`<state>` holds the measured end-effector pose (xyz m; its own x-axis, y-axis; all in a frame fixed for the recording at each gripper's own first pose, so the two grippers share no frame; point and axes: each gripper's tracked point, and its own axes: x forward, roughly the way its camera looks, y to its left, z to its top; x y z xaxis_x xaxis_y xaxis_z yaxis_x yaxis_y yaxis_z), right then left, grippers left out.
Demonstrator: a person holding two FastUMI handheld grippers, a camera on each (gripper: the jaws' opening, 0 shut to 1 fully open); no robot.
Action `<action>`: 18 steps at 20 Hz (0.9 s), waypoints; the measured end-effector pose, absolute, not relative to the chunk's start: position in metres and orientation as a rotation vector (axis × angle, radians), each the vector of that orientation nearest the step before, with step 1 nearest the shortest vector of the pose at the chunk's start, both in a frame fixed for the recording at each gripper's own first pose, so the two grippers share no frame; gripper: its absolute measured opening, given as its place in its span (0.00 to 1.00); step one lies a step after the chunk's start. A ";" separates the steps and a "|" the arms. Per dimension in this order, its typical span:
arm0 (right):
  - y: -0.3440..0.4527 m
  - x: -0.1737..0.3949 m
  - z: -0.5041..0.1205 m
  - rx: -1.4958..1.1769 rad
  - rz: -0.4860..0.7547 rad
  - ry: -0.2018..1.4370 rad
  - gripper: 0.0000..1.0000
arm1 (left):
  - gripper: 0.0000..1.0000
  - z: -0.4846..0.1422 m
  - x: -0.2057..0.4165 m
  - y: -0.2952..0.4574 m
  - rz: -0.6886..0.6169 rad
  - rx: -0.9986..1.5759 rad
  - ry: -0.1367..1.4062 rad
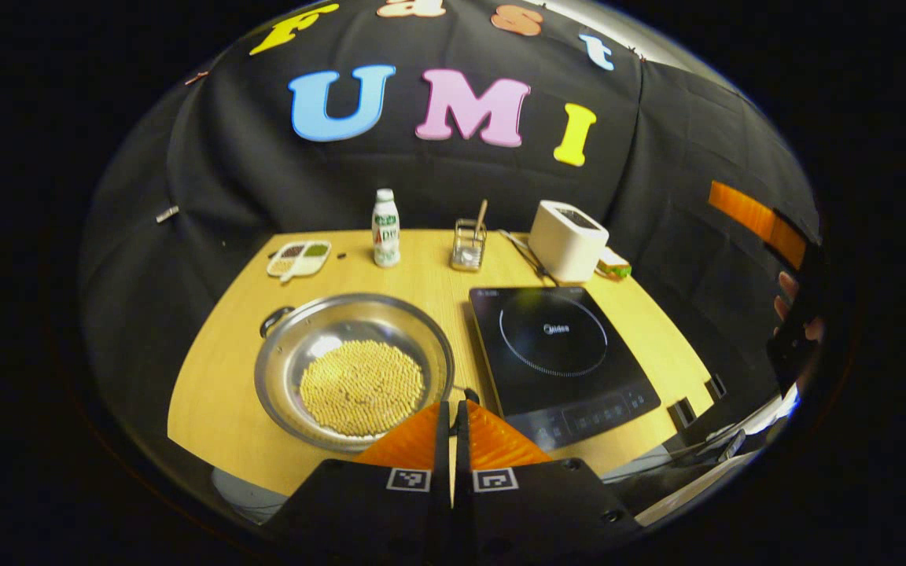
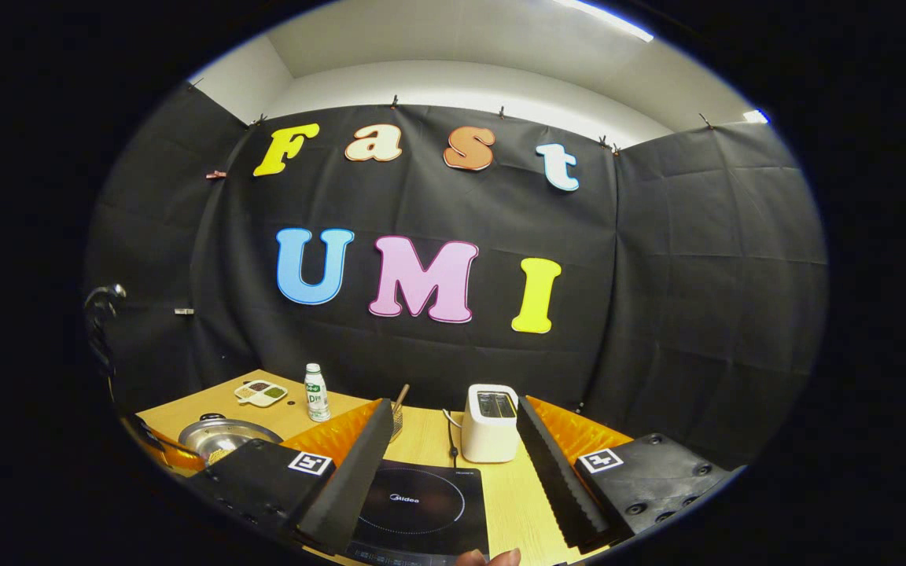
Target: First push the handle of the pot to place it horizontally, then grasp the pot with both hands and set it on the induction cooktop.
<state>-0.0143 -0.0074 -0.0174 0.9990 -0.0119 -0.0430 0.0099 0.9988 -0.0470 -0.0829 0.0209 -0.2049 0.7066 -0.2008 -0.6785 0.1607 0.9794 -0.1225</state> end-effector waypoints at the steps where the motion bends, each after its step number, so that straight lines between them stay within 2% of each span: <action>1: -0.009 -0.015 -0.020 -0.044 -0.015 0.050 0.98 | 0.05 -0.221 -0.089 0.022 -0.203 -0.068 0.826; 4: -0.015 -0.018 -0.020 -0.046 -0.032 0.051 0.98 | 0.05 -0.256 -0.103 0.020 -0.215 -0.121 1.000; 8: -0.021 -0.020 -0.022 -0.051 -0.047 0.054 0.98 | 0.05 -0.289 -0.105 0.022 -0.230 -0.109 1.136; 15: -0.033 -0.026 -0.026 -0.070 -0.084 0.062 0.98 | 0.07 -0.326 -0.074 0.023 -0.194 -0.026 1.180; 18: -0.038 -0.028 -0.028 -0.078 -0.100 0.066 0.98 | 0.05 -0.334 -0.067 0.016 -0.200 -0.004 1.190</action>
